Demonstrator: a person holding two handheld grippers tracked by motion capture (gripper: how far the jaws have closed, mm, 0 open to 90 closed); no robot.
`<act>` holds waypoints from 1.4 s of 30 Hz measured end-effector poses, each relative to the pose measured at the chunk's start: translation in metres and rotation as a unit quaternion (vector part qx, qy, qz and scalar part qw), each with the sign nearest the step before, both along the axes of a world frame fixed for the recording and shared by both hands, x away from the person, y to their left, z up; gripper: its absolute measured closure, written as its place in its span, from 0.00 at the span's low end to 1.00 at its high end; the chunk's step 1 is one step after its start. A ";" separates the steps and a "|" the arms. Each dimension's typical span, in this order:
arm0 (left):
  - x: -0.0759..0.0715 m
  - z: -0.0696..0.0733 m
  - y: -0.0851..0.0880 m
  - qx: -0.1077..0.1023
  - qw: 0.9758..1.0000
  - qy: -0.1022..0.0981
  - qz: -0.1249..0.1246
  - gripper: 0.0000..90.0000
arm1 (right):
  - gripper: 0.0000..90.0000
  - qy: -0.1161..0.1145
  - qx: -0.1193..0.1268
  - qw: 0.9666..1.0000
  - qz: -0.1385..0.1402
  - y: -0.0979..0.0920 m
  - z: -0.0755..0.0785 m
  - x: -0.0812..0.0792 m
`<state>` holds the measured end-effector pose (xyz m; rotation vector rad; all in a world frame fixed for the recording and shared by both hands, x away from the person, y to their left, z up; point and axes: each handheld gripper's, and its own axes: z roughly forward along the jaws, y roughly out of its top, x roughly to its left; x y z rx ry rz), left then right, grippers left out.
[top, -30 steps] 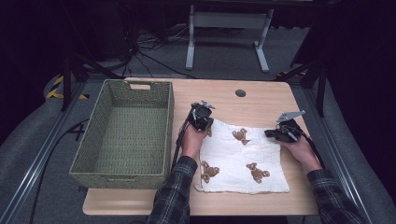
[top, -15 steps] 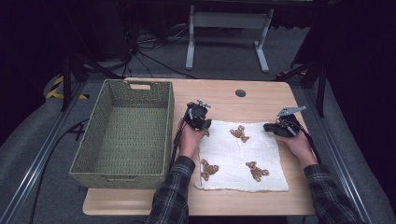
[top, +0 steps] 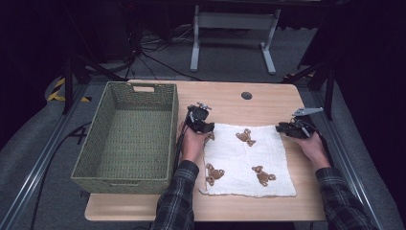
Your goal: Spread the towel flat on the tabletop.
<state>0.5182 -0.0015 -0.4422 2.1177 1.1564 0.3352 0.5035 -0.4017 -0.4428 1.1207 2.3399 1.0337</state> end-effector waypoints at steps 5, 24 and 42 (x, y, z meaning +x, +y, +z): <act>0.002 -0.005 -0.001 0.004 1.000 0.006 0.008 0.57 | 0.71 0.005 0.004 1.000 -0.008 0.000 -0.004 0.009; -0.001 -0.006 -0.007 -0.028 0.999 0.023 -0.023 0.97 | 0.98 0.016 0.002 1.000 0.015 0.008 -0.006 0.012; -0.017 0.031 -0.017 -0.042 0.998 -0.028 -0.047 0.97 | 0.98 -0.031 0.016 0.999 0.009 -0.012 0.031 -0.004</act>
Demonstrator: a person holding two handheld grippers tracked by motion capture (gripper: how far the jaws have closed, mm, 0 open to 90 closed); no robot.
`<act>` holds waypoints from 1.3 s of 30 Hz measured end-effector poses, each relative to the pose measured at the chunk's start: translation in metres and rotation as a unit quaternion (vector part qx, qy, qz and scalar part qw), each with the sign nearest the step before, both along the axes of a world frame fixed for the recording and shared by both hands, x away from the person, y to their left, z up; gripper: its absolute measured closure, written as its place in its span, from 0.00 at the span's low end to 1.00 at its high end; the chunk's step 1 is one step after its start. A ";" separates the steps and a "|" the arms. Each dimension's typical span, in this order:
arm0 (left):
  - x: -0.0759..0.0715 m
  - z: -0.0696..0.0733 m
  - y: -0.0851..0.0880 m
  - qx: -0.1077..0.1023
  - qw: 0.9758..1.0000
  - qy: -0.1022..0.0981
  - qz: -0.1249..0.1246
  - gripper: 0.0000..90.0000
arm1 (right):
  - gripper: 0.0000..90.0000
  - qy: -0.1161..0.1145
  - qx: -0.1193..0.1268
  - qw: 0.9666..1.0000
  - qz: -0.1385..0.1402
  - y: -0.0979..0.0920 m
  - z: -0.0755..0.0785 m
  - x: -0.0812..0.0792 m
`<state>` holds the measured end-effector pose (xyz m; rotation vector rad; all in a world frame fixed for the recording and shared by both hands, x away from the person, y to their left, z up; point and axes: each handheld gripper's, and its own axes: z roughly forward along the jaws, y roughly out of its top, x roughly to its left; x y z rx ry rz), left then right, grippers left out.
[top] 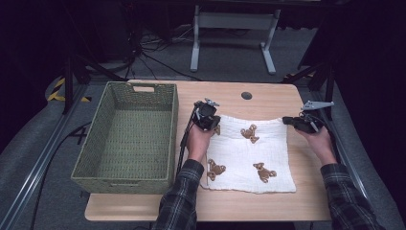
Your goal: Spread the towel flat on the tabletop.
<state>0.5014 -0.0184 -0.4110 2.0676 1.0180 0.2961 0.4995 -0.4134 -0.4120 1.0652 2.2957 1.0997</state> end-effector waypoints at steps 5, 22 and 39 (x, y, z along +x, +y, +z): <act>-0.014 -0.001 0.003 0.010 1.000 -0.007 -0.003 0.97 | 0.98 -0.005 0.007 1.000 0.013 0.001 -0.001 -0.019; -0.048 -0.004 0.016 0.019 1.000 -0.011 -0.004 0.97 | 0.99 0.002 0.010 0.999 0.040 0.004 0.002 -0.056; -0.099 -0.006 0.020 0.040 0.999 -0.022 -0.030 0.97 | 0.99 0.006 0.015 0.998 0.055 0.002 -0.001 -0.099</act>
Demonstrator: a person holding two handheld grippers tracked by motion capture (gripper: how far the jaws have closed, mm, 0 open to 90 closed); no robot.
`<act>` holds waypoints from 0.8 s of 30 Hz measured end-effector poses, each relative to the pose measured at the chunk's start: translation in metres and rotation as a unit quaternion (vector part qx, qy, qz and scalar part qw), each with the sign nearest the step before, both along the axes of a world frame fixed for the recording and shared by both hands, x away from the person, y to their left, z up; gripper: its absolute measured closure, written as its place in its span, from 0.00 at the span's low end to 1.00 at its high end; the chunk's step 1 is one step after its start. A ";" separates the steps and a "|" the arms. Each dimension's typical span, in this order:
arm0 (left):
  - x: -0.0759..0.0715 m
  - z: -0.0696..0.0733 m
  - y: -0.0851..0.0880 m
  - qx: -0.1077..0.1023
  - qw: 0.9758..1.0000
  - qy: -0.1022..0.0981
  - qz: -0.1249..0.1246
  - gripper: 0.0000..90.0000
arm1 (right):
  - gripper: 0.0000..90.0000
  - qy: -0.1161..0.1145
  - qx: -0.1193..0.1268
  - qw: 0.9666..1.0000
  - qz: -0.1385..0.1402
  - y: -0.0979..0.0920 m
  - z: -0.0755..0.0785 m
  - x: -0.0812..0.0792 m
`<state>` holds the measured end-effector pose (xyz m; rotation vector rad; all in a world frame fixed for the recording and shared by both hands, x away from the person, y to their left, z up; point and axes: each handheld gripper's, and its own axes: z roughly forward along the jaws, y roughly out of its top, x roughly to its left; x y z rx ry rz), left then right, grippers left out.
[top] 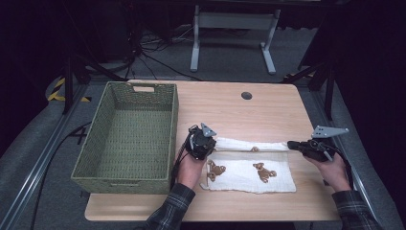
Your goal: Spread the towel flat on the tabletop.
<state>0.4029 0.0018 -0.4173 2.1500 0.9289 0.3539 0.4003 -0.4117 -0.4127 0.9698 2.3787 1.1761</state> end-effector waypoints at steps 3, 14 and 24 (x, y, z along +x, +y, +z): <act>-0.007 -0.002 0.000 0.000 1.000 0.003 -0.006 0.97 | 0.99 0.000 0.003 1.000 0.003 -0.002 -0.002 -0.009; -0.030 -0.002 0.002 0.015 1.000 0.001 -0.018 0.97 | 0.99 0.008 -0.002 1.000 0.021 0.001 -0.010 -0.033; -0.049 -0.001 0.005 0.013 1.000 -0.003 -0.024 0.97 | 0.99 0.000 0.005 1.000 0.031 -0.001 -0.007 -0.051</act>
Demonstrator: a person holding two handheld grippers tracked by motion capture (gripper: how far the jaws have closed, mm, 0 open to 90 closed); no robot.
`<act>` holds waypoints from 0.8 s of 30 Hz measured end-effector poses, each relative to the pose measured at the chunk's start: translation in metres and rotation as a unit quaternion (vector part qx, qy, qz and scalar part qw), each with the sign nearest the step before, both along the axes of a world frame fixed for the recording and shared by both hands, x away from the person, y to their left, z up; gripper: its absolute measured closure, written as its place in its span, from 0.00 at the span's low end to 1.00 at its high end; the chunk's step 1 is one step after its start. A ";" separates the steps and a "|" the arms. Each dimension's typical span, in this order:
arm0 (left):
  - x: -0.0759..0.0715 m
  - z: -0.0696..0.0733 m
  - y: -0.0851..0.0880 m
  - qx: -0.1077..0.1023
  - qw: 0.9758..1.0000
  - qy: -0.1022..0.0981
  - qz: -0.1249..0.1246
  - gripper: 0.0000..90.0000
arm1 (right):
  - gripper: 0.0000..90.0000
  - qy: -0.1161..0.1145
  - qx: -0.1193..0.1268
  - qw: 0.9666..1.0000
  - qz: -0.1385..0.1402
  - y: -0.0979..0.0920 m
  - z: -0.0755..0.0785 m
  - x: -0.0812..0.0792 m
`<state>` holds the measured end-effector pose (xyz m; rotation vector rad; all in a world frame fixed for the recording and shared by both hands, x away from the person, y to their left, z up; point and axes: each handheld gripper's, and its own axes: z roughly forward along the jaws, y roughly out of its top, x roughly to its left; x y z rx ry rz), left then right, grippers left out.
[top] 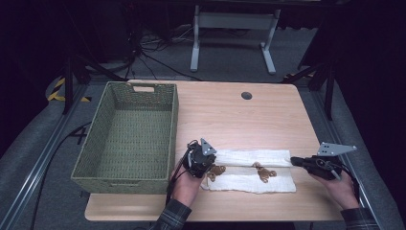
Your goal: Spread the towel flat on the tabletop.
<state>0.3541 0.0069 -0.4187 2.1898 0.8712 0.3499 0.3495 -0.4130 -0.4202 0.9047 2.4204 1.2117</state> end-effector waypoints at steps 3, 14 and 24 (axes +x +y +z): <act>-0.006 -0.002 -0.001 0.010 1.000 0.002 -0.002 0.97 | 0.99 0.000 0.000 1.000 0.005 0.000 -0.001 -0.006; -0.016 -0.013 0.002 0.020 0.999 0.040 -0.015 0.97 | 0.98 0.023 -0.005 1.000 0.020 0.000 -0.010 -0.020; -0.016 -0.008 0.005 -0.005 0.999 0.042 -0.014 0.81 | 0.88 0.030 0.006 0.999 0.016 -0.005 -0.010 -0.021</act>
